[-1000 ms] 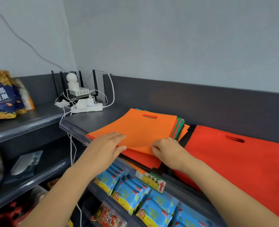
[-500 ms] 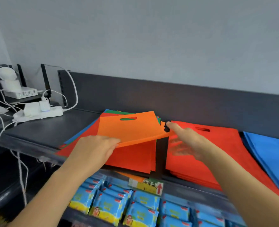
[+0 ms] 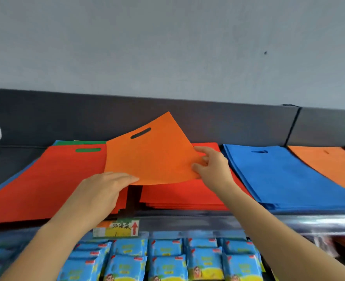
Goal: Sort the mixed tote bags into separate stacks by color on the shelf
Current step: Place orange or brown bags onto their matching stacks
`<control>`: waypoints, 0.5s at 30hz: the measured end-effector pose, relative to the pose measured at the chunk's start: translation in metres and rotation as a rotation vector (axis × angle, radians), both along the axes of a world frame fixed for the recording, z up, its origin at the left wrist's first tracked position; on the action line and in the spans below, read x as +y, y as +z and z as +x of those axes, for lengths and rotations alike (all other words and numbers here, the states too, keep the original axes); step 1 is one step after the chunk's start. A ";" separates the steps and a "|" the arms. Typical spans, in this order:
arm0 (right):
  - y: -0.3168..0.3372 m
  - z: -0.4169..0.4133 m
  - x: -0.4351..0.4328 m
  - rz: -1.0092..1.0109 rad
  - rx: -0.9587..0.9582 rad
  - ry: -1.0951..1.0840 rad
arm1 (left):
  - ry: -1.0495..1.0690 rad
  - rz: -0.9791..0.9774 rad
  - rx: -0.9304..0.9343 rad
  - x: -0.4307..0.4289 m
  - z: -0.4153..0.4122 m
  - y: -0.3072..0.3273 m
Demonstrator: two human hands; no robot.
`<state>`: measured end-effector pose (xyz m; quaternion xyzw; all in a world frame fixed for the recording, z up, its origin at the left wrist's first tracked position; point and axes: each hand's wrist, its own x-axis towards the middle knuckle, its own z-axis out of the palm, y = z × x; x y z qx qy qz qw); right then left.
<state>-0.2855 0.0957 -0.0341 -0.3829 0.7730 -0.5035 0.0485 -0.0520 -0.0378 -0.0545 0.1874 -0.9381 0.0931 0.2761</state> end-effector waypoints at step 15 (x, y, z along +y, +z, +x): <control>-0.006 -0.176 0.172 -0.074 0.018 -0.098 | -0.093 0.087 0.042 0.135 -0.190 -0.008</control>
